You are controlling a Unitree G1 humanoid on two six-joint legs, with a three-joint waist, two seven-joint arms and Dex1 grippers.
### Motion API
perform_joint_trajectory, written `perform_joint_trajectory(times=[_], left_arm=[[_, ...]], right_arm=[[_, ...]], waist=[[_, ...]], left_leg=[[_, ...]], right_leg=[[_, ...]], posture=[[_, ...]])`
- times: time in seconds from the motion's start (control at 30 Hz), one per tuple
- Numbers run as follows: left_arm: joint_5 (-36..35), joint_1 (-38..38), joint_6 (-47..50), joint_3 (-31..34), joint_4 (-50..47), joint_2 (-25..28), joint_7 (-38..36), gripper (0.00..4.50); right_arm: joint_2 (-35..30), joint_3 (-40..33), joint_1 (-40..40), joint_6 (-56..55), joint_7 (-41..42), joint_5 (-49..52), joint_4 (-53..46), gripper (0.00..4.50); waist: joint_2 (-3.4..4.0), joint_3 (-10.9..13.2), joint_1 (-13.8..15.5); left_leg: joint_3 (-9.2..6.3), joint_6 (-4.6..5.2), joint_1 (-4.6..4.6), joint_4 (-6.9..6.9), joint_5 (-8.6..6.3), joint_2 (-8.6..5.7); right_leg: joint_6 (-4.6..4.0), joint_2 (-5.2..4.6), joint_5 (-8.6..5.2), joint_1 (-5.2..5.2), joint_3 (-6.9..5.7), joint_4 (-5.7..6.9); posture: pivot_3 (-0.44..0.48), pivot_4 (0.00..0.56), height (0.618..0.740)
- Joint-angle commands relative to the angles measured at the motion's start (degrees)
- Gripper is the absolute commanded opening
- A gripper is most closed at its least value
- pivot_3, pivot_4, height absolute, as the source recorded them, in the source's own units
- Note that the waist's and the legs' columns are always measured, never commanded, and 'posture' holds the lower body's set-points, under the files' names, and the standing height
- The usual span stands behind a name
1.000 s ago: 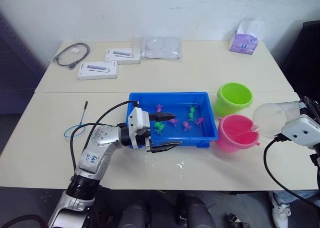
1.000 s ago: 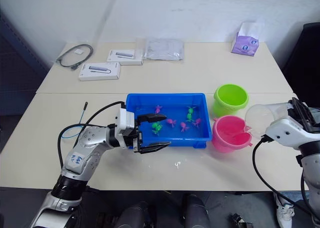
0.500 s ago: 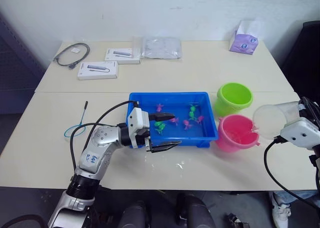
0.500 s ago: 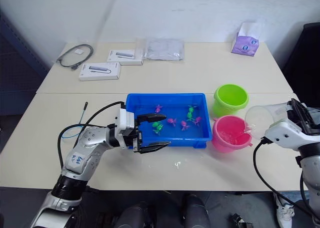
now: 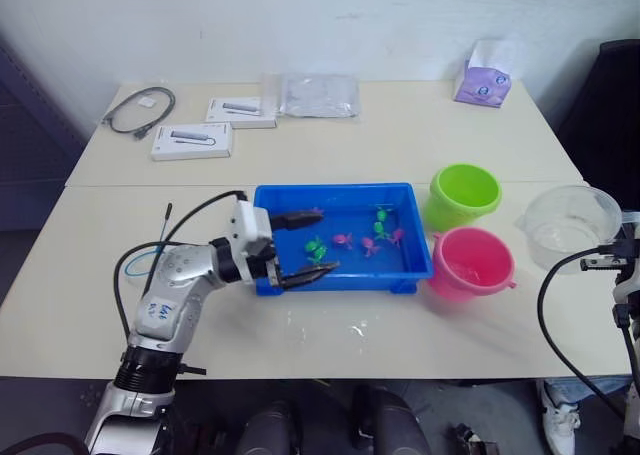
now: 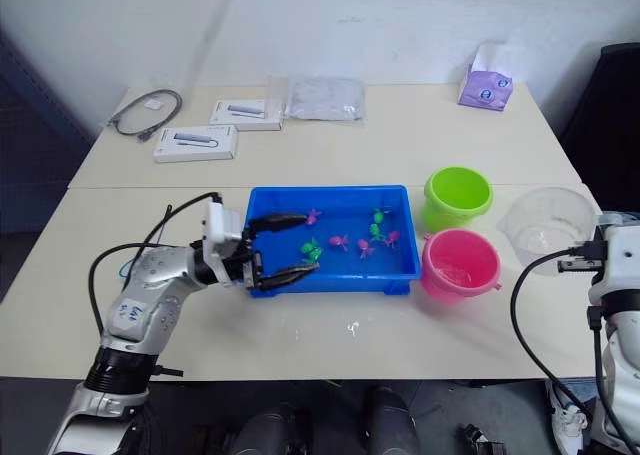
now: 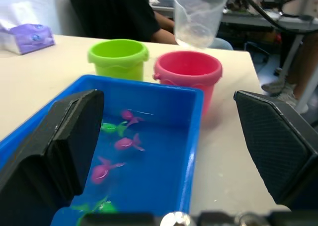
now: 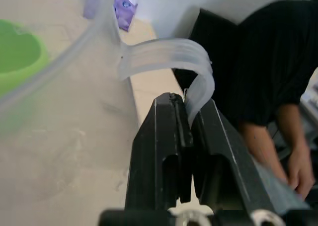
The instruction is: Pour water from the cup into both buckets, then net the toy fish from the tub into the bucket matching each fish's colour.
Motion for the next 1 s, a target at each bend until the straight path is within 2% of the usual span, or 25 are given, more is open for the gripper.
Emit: perform_joint_trajectory(times=[0.03,0.2,0.5,0.63,0.8,1.0], left_arm=[[-2.4,-2.1,1.1,3.4,0.6,0.9,0.5,4.5],[-1.4,-4.7,2.3,4.4,3.2,0.9,2.4,4.5],[-0.1,-6.7,2.0,2.6,3.8,-1.8,4.7,4.5],[0.2,-7.0,2.2,2.3,3.4,-3.3,6.3,4.5],[0.3,-6.7,2.0,2.1,3.3,-3.7,6.7,4.5],[0.9,-6.3,1.5,1.8,3.2,-3.6,7.0,4.5]], right_arm=[[-4.2,-2.9,-3.2,6.0,-2.4,0.3,-1.6,0.03],[-12.6,3.9,-12.4,12.2,-3.3,-3.9,6.9,0.03],[-19.5,18.2,-25.2,7.7,-2.7,-12.1,20.2,0.03],[-22.7,25.8,-27.4,1.2,-2.2,-18.2,23.5,0.03],[-23.7,31.2,-30.0,-3.4,-3.3,-24.2,25.6,0.03],[-24.7,34.3,-31.2,-7.2,-4.5,-30.1,27.1,0.03]], waist=[[0.01,0.0,0.0],[-0.01,0.0,0.0],[-0.02,0.0,0.0],[-0.02,0.0,0.1],[-0.02,0.0,0.0],[-0.03,0.0,0.0]], left_leg=[[0.0,0.02,0.0,0.0,0.0,-0.04],[0.03,0.08,0.0,0.0,0.02,-0.13],[0.04,0.09,-0.11,0.0,0.05,-0.12],[-0.01,0.14,-0.22,0.02,0.09,-0.18],[0.0,0.12,-0.26,0.02,0.11,-0.18],[-0.01,0.07,-0.29,0.02,0.14,-0.17]], right_leg=[[0.0,-0.03,0.0,0.0,0.0,0.0],[0.02,-0.1,0.01,-0.01,0.01,0.02],[0.07,-0.05,0.04,-0.03,-0.05,0.14],[0.14,-0.09,0.07,-0.04,-0.08,0.08],[0.19,-0.07,0.11,-0.05,-0.1,0.01],[0.19,-0.03,0.11,-0.08,-0.1,0.02]], posture=[[0.0,0.15,0.74],[0.0,0.15,0.74],[0.0,0.15,0.74],[0.0,0.15,0.74],[0.0,0.15,0.74],[0.0,0.15,0.74]])
